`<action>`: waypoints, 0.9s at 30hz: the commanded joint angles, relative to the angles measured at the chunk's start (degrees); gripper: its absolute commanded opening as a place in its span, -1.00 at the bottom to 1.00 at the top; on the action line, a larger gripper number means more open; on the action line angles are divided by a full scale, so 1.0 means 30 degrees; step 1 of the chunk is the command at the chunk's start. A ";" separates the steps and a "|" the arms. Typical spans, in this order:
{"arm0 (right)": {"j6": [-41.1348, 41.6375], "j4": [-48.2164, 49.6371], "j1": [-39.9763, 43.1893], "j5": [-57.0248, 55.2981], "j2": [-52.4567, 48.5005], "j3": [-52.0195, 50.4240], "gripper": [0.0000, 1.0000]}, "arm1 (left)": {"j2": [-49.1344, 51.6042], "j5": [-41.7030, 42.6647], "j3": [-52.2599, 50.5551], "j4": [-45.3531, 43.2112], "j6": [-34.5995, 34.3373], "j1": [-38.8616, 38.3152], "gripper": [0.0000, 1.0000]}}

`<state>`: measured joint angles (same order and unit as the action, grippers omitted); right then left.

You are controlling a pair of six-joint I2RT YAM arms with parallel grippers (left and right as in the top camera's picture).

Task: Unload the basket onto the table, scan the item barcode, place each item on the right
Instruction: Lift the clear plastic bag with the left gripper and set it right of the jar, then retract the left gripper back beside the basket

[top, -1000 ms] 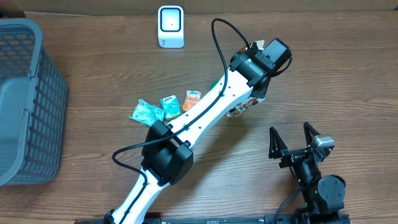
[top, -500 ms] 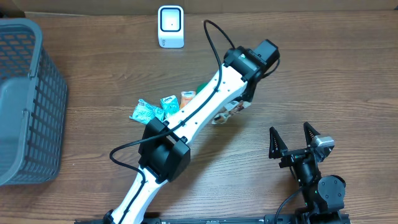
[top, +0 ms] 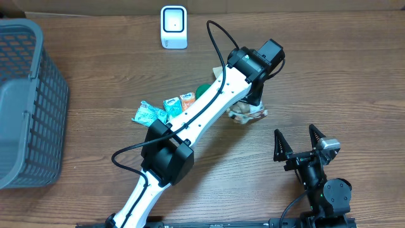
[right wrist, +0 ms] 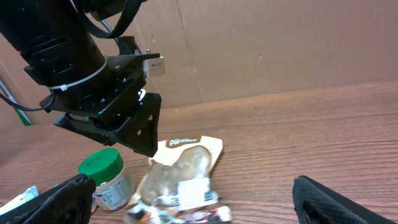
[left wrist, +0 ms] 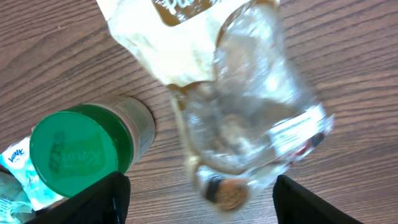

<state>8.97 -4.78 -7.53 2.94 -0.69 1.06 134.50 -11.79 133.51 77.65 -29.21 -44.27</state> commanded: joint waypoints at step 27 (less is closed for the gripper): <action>-0.0007 0.0044 0.0073 -0.0095 0.0175 -0.0197 1.00 | -0.8903 0.7089 0.1086 0.3585 0.7169 1.7959 0.99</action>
<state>8.99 -4.78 -7.53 2.96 -0.69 1.06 107.44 -0.40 136.77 88.73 -9.82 3.51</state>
